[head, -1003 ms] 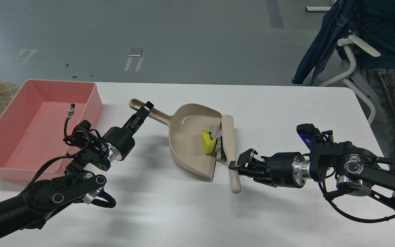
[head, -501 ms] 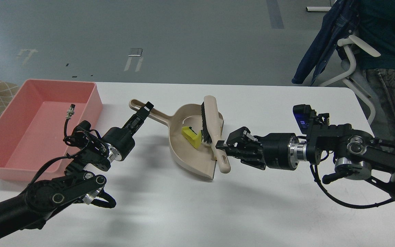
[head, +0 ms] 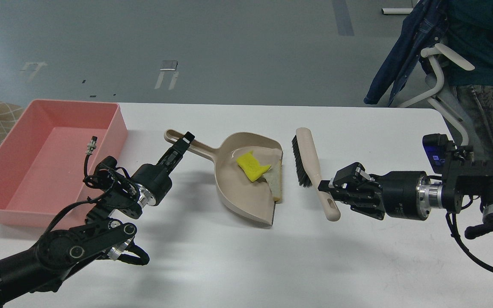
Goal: Sweep and dump garbage into bin
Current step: 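Sweep the yellow and beige scraps into the dustpan with the brush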
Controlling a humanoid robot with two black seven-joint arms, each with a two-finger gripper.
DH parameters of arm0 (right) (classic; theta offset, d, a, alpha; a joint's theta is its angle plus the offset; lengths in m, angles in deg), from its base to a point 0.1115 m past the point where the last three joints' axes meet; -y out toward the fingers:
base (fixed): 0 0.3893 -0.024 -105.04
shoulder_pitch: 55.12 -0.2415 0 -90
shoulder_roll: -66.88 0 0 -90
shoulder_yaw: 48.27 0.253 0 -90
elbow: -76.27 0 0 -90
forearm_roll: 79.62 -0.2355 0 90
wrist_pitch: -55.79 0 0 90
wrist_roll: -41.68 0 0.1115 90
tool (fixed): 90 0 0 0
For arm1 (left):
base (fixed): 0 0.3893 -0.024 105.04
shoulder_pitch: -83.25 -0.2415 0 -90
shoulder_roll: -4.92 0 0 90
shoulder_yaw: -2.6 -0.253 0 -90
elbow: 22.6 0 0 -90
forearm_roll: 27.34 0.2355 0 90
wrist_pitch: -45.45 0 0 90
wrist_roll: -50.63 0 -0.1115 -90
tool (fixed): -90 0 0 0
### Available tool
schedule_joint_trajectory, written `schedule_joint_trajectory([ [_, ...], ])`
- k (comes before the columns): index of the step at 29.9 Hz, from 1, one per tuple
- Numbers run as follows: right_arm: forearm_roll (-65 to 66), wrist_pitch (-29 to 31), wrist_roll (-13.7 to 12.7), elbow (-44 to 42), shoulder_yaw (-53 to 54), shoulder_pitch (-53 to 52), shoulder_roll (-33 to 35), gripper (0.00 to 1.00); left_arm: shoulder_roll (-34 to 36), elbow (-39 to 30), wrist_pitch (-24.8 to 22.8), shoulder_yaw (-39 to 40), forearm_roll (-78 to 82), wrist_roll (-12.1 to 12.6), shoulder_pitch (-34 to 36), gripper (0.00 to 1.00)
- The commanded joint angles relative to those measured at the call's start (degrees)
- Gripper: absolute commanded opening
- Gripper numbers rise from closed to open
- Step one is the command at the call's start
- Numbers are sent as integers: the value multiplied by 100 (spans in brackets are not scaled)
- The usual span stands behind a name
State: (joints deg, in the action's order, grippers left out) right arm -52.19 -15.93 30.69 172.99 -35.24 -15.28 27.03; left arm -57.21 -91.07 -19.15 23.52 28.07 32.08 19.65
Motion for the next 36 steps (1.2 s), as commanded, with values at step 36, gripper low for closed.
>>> schedule_joint_trajectory([
  [36, 140, -71, 211, -716, 436, 270, -1596, 0, -45, 0, 1, 0, -3, 1, -12, 0],
])
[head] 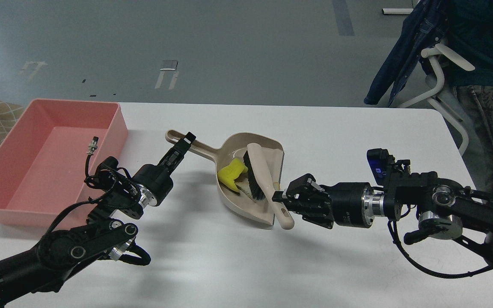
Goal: Sweep and dump garbage into bin
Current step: 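Sweep the yellow and beige scraps into the dustpan with the brush, then pull the brush back away from the dustpan with the right gripper, then lift the dustpan over the pink bin and tip it with left gripper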
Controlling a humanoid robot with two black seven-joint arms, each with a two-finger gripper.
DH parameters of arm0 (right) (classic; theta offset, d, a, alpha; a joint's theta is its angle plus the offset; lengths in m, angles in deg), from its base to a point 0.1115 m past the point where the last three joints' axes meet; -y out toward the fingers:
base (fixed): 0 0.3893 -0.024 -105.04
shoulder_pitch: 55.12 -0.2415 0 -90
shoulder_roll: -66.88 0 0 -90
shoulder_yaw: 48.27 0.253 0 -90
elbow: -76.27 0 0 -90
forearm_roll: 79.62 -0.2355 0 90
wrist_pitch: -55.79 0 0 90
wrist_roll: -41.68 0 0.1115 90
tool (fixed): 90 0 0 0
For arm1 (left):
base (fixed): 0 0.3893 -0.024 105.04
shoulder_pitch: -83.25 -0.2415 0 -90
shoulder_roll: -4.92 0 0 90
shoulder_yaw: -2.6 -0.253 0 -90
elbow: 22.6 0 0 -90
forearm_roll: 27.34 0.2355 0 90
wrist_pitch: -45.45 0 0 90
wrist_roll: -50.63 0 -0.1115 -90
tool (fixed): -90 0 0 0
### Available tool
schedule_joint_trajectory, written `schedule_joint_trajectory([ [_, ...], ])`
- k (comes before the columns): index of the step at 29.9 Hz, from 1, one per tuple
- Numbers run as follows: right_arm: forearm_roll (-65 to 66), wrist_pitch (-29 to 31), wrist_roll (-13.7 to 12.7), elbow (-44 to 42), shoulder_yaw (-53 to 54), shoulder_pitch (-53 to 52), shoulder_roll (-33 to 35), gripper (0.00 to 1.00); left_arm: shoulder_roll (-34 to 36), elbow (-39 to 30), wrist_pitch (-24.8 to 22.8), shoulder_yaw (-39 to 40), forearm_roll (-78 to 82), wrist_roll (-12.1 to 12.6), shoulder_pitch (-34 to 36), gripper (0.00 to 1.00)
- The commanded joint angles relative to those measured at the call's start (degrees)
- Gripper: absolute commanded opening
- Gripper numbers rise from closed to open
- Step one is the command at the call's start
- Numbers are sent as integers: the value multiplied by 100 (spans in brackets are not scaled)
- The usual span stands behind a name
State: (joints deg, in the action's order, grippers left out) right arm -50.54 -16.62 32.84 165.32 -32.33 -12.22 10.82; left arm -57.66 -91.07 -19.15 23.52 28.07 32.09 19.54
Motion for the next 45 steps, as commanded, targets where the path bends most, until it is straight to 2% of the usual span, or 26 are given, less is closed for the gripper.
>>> schedule_joint_trajectory([
  [1, -34, 8, -4, 60, 189, -45, 51, 0, 0, 0, 0, 0, -3, 0, -1, 0],
  [7, -61, 60, -13, 236, 339, -195, 438, 0, 0, 0, 0, 26, -29, 0, -1, 0],
  [14, -61, 52, -74, 474, 339, -212, 1307, 0, -70, 0, -70, 201, -275, 9, -1, 0],
  [18, -34, 17, -92, 447, 278, -81, 1921, 0, -202, 17, -333, 535, -942, 26, -9, 0],
  [26, -43, 200, 5, 535, 251, 508, 2968, 0, -255, 105, -475, 764, -1426, 26, -18, 0],
  [34, -25, 184, 49, 535, 243, 921, 2987, 0, -97, 105, -589, 1098, -1734, 105, 35, 0],
  [36, -25, 166, 49, 535, 260, 939, 2961, 0, 105, 18, -685, 1256, -1769, 184, 70, 0],
  [38, -25, 157, 49, 535, 260, 939, 2908, 0, 438, -87, -799, 1440, -1822, 377, 105, 0],
  [41, -17, 157, 49, 535, 260, 939, 2838, 0, 650, -193, -905, 1599, -1822, 430, 105, 0],
  [45, 19, 148, 49, 526, 243, 965, 2679, 0, 1291, -439, -1283, 1968, -1962, 483, 17, 0],
])
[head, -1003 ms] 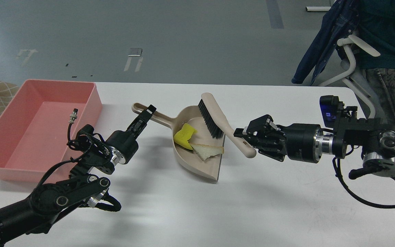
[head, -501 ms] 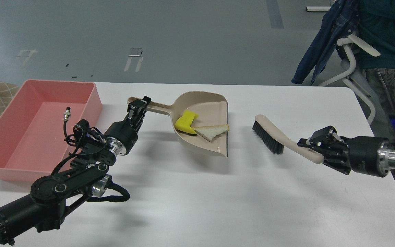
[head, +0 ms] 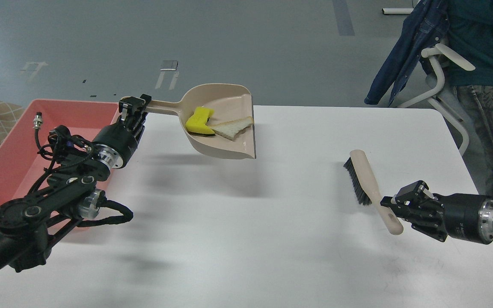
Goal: Sweep and dump garbage into bin
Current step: 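Lift the dustpan over the pink bin and tip it with left gripper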
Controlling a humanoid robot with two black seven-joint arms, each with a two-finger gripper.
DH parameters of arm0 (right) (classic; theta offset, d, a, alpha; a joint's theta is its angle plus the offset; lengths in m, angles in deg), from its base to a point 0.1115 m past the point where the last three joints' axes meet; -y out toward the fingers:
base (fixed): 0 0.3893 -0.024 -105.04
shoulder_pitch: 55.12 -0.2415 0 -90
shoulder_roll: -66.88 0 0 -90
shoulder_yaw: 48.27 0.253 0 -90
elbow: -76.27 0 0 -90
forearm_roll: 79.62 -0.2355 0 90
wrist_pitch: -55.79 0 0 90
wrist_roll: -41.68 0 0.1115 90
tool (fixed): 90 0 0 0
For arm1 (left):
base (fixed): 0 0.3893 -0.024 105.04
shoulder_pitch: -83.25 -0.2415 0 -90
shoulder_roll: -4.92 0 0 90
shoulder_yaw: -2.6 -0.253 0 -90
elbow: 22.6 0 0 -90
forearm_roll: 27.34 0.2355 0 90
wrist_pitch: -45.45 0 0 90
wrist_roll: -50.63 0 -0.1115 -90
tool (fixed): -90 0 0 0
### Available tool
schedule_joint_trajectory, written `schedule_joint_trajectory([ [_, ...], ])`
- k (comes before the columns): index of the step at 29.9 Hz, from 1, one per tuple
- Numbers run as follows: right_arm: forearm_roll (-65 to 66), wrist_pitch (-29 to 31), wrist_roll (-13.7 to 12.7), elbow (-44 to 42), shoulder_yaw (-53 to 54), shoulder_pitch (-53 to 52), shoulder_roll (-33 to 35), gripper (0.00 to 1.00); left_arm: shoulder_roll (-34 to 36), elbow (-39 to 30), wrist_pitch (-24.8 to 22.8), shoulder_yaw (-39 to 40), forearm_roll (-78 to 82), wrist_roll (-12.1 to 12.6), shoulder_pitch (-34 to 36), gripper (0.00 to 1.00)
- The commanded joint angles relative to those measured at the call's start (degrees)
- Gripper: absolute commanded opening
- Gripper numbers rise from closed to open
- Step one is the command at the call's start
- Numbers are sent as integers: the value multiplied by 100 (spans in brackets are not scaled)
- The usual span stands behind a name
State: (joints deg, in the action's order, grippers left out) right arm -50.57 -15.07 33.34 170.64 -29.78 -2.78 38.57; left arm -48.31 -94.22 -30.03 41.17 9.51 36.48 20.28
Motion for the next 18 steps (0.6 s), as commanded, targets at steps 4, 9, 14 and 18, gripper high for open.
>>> schedule_joint_trajectory([
  [4, 22, -7, -1, -6, 23, 40, -183, 0, 961, -273, -405, 388, -510, 35, -83, 0],
  [9, 22, -7, -1, -6, 6, 48, -192, 0, 1700, -309, -757, 450, -1143, -9, -153, 0],
  [14, 22, -7, -1, 3, 14, 66, -192, 0, 2492, -309, -1196, 502, -1715, -202, -540, 0],
  [18, 22, -7, -1, 3, -12, 84, -192, 0, 2966, -195, -1617, 511, -1996, -465, -821, 0],
])
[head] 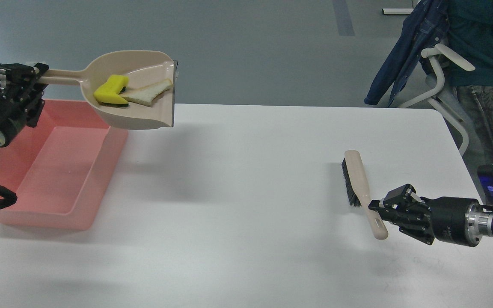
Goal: Sweep and dump garbage into bin
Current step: 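Lift the dustpan over the pink bin and tip it with left gripper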
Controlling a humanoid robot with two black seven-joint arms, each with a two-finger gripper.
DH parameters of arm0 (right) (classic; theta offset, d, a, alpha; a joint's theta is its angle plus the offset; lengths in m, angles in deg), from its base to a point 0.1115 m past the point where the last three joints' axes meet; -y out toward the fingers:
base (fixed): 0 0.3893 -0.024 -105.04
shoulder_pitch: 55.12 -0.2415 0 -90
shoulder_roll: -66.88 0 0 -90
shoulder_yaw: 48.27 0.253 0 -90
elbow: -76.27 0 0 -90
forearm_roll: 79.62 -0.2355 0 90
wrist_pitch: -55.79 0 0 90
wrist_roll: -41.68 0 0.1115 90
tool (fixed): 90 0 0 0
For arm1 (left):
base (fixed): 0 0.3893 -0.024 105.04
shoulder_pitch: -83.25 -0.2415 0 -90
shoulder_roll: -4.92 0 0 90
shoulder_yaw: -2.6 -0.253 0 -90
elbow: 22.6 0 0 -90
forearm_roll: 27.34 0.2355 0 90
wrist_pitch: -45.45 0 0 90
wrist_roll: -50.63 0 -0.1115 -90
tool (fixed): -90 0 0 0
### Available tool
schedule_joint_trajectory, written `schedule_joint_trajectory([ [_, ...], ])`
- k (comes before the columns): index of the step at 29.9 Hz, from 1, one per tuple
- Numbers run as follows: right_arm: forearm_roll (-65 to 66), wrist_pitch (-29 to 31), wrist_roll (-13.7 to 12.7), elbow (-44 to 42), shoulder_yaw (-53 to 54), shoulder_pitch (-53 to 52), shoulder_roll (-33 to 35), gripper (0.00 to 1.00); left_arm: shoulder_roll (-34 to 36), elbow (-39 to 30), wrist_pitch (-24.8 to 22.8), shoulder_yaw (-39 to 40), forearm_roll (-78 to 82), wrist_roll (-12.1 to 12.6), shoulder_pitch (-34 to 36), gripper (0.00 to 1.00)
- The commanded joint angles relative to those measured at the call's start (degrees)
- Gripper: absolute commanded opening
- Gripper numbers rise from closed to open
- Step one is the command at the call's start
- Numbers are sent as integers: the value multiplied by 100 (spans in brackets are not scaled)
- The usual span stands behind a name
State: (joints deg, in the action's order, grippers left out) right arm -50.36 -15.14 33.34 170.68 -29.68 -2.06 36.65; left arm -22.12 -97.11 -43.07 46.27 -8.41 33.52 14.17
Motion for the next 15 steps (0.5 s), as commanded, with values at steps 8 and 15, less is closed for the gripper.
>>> schedule_joint_trajectory([
  [8, 0, 0, -1, -1, 21, 11, -79, 0, 831, 840, -1149, 1, -249, -590, -527, 0],
  [15, 0, 0, -1, 8, 21, 11, -79, 0, 893, 1737, -1703, -8, -108, -881, -562, 0],
])
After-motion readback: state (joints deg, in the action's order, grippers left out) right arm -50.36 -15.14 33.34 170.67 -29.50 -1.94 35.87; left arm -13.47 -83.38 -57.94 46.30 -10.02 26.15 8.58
